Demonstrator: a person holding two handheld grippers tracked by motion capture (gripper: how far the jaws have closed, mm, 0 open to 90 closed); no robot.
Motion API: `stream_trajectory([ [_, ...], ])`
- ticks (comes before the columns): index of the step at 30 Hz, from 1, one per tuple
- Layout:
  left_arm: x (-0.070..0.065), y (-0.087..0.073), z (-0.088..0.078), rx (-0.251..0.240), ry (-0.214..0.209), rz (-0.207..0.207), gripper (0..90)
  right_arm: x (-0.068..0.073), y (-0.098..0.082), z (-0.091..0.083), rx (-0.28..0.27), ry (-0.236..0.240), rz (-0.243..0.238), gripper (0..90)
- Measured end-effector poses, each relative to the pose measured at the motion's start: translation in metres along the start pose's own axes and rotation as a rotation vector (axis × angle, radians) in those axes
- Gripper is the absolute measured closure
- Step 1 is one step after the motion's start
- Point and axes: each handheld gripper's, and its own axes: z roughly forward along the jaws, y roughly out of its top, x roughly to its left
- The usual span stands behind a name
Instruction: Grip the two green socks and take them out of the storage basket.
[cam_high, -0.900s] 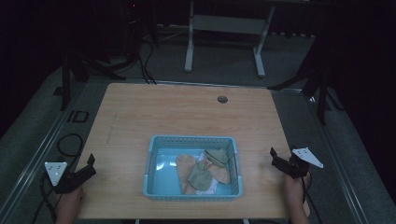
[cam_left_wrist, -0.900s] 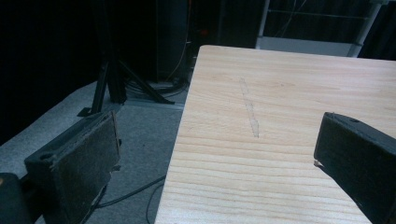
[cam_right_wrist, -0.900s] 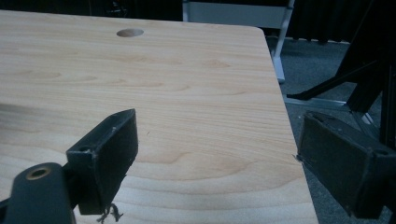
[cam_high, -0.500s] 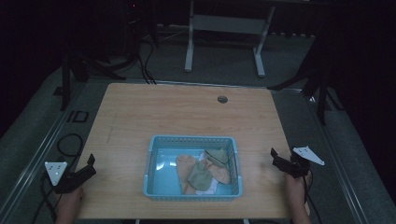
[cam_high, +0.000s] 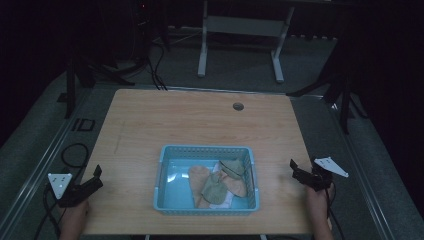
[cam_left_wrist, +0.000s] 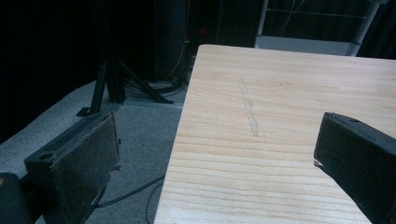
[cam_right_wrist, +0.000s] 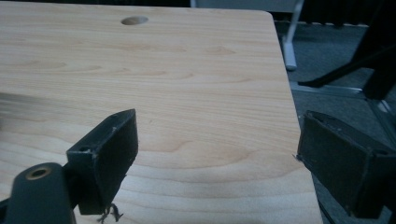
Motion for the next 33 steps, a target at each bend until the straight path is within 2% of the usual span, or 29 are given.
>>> stream_trajectory([
  [1,0.0,0.0,0.0,0.0,0.0,0.0,0.4,-0.002,0.001,-0.001,-0.002,0.015,0.005,12.2],
  [3,0.0,0.0,0.0,0.0,0.001,-0.001,0.4,-0.006,0.003,-0.001,0.012,0.076,0.026,12.5],
  [6,0.0,0.0,0.0,0.001,0.001,-0.001,0.4,-0.014,0.007,-0.003,0.034,0.205,0.032,13.2],
  [8,0.0,0.0,0.0,0.001,0.001,-0.001,0.4,-0.019,0.008,-0.007,0.07,0.313,-0.018,13.3],
  [11,0.0,0.0,0.0,0.003,0.001,-0.001,0.4,-0.022,0.007,-0.01,0.164,0.455,-0.126,13.3],
  [14,0.0,0.0,0.0,0.003,0.002,0.001,0.4,-0.021,0.004,-0.012,0.279,0.548,-0.219,13.4],
  [18,0.0,0.0,0.001,0.005,0.003,0.001,0.4,-0.015,0.004,-0.013,0.367,0.605,-0.33,13.5],
  [19,0.0,0.0,0.001,0.005,0.003,0.001,0.4,-0.015,0.004,-0.013,0.367,0.605,-0.33,13.5],
  [20,0.0,0.0,0.001,0.007,0.002,0.001,0.4,-0.013,0.005,-0.013,0.387,0.618,-0.356,13.5],
  [21,0.0,0.0,0.001,0.007,0.002,0.001,0.4,-0.008,0.006,-0.013,0.425,0.648,-0.385,13.6],
  [23,0.0,0.0,0.001,0.006,0.001,-0.001,0.4,-0.003,0.009,-0.012,0.472,0.674,-0.423,13.6],
  [28,0.0,0.0,0.001,0.005,0.0,-0.001,0.4,0.009,0.018,-0.01,0.56,0.704,-0.497,13.8],
  [30,0.0,0.0,0.001,0.005,-0.001,-0.001,0.4,0.014,0.022,-0.01,0.62,0.72,-0.51,13.8],
  [32,0.0,0.0,0.001,0.006,-0.002,-0.001,0.4,0.019,0.027,-0.009,0.668,0.723,-0.545,14.0],
  [33,0.0,0.0,0.001,0.006,-0.003,0.001,0.4,0.02,0.029,-0.009,0.693,0.729,-0.541,14.0],
])
